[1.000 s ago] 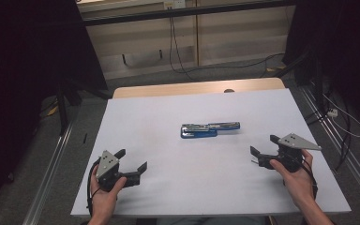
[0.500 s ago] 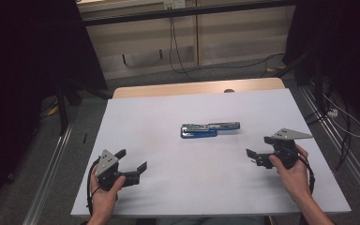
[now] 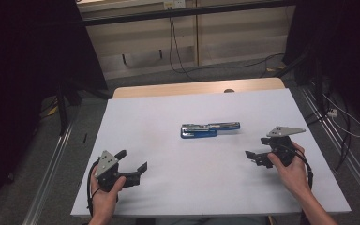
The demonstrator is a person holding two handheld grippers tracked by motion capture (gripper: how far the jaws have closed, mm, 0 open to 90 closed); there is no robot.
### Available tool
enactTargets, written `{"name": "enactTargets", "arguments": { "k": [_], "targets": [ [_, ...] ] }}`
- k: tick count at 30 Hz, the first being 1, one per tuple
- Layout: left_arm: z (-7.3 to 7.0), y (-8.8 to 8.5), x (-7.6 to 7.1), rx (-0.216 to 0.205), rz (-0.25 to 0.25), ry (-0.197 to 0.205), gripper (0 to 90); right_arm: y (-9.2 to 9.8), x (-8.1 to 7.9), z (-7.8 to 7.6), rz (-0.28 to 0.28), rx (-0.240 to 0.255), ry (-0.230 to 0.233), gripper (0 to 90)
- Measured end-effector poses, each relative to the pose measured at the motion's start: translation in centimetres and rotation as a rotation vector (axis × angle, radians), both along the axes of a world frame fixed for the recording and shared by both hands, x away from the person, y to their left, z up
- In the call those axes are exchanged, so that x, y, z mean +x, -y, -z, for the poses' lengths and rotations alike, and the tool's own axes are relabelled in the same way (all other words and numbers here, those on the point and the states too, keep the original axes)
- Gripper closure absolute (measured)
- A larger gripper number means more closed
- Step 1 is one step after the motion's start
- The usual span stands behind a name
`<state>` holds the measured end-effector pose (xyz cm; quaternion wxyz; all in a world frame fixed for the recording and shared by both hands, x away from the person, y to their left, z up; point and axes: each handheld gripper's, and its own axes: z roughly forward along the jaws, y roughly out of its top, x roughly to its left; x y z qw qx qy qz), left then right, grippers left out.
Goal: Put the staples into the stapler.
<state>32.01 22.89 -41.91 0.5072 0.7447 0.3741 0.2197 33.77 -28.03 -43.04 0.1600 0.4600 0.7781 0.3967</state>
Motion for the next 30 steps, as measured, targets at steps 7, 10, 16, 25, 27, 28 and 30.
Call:
{"name": "enactTargets", "arguments": {
  "k": [7, 10, 16, 25, 27, 28, 30],
  "targets": [
    [0.11, 0.33, -0.04, 0.004, 0.011, -0.005, 5.2, -0.23, 0.55, 0.18, -0.03, -0.047, -0.032, 10.7],
    [0.08, 0.51, -0.06, 0.015, 0.026, -0.002, 5.1, -0.35, 0.59, 0.23, -0.047, -0.065, -0.049, 13.1],
    [0.22, 0.41, 0.13, 0.01, 0.022, -0.014, 5.1, 0.0, 0.71, 0.39, -0.084, -0.085, -0.109, 24.4],
    [0.3, 0.33, 0.16, 0.021, 0.011, -0.02, 5.0, 0.45, 0.36, 0.27, -0.133, -0.11, -0.166, 43.7],
    [0.32, 0.37, 0.17, 0.028, 0.009, -0.02, 5.1, 0.44, 0.27, 0.24, -0.135, -0.14, -0.173, 47.5],
    [0.37, 0.39, 0.17, 0.032, 0.007, -0.027, 5.1, 0.41, 0.19, 0.15, -0.134, -0.149, -0.164, 49.0],
    [0.47, 0.48, 0.21, 0.028, 0.013, -0.034, 5.1, 0.33, 0.27, -0.09, -0.134, -0.179, -0.16, 48.9]
  ]
}}
